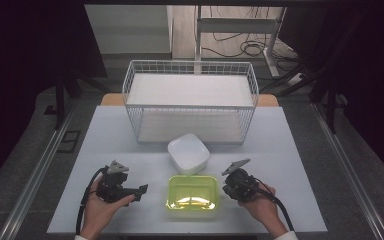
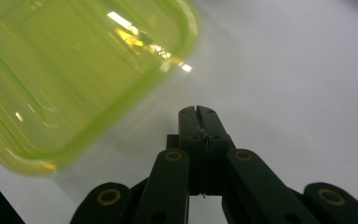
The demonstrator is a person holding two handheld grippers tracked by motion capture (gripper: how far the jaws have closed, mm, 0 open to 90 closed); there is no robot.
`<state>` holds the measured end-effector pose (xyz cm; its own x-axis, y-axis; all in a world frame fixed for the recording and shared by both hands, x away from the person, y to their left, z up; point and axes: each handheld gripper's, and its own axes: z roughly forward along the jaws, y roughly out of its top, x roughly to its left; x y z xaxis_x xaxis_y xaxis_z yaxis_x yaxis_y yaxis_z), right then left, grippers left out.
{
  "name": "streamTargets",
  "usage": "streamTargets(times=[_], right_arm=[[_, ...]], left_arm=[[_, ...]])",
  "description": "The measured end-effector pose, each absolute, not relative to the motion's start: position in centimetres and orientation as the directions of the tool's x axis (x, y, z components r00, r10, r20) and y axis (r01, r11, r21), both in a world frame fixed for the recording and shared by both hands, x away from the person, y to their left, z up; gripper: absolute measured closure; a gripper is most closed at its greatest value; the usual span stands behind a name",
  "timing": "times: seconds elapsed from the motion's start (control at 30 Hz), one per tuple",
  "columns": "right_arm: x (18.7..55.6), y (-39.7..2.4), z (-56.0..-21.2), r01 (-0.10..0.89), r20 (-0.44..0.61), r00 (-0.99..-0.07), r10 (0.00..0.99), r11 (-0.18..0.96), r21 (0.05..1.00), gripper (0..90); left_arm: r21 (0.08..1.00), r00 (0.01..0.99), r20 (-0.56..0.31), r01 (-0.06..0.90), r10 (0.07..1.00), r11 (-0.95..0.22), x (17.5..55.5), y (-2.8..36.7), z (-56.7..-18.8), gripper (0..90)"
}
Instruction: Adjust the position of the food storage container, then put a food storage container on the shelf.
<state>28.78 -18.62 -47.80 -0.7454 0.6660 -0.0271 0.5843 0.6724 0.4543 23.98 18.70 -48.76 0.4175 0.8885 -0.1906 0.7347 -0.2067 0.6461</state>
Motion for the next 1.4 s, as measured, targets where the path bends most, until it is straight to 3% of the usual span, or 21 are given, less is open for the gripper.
streamTargets(times=[0.07, 0.17, 0.2, 0.23, 0.27, 0.43, 0.63, 1.13, 1.23, 1.4], right_arm=[[28.7, -19.8, -47.5, 0.601, -0.024, -0.722, 0.691, 0.645, 0.473, 88.7], [28.3, -22.2, -47.0, 0.631, -0.008, -0.663, 0.749, 0.564, 0.533, 66.3], [28.3, -22.2, -47.0, 0.631, -0.008, -0.663, 0.749, 0.564, 0.533, 66.3], [28.3, -23.4, -46.8, 0.651, 0.044, -0.629, 0.776, 0.494, 0.576, 51.8], [28.3, -23.4, -46.8, 0.651, 0.044, -0.629, 0.776, 0.494, 0.576, 51.8], [28.8, -25.0, -46.5, 0.701, 0.223, -0.573, 0.789, 0.330, 0.632, 28.8], [28.8, -24.6, -46.9, 0.710, 0.263, -0.581, 0.770, 0.322, 0.627, 19.4], [28.5, -23.3, -47.4, 0.720, 0.309, -0.592, 0.744, 0.316, 0.618, 23.0], [28.4, -22.8, -47.4, 0.727, 0.330, -0.592, 0.735, 0.310, 0.612, 23.9], [28.3, -22.2, -47.5, 0.727, 0.349, -0.598, 0.722, 0.305, 0.615, 23.8]], left_arm=[[0.648, 0.413, -0.199, 0.736, 0.889, -0.197, 24.0, 18.8, -48.7, 15.7], [0.656, 0.409, -0.205, 0.732, 0.889, -0.186, 23.9, 18.8, -48.5, 15.7], [0.656, 0.409, -0.205, 0.732, 0.889, -0.186, 23.9, 18.8, -48.5, 15.7], [0.658, 0.408, -0.208, 0.731, 0.889, -0.182, 23.9, 18.8, -48.5, 15.8], [0.658, 0.407, -0.208, 0.731, 0.889, -0.181, 23.9, 18.8, -48.5, 15.8], [0.661, 0.387, -0.227, 0.735, 0.894, -0.151, 23.9, 19.0, -48.4, 15.9], [0.664, 0.388, -0.241, 0.735, 0.889, -0.141, 23.8, 19.2, -48.3, 16.3], [0.676, 0.399, -0.307, 0.730, 0.864, -0.097, 23.8, 18.8, -48.3, 16.2], [0.658, 0.394, -0.391, 0.751, 0.832, -0.046, 24.0, 18.9, -48.4, 16.8], [0.680, 0.410, -0.399, 0.732, 0.820, -0.035, 23.9, 18.4, -48.1, 18.9]])
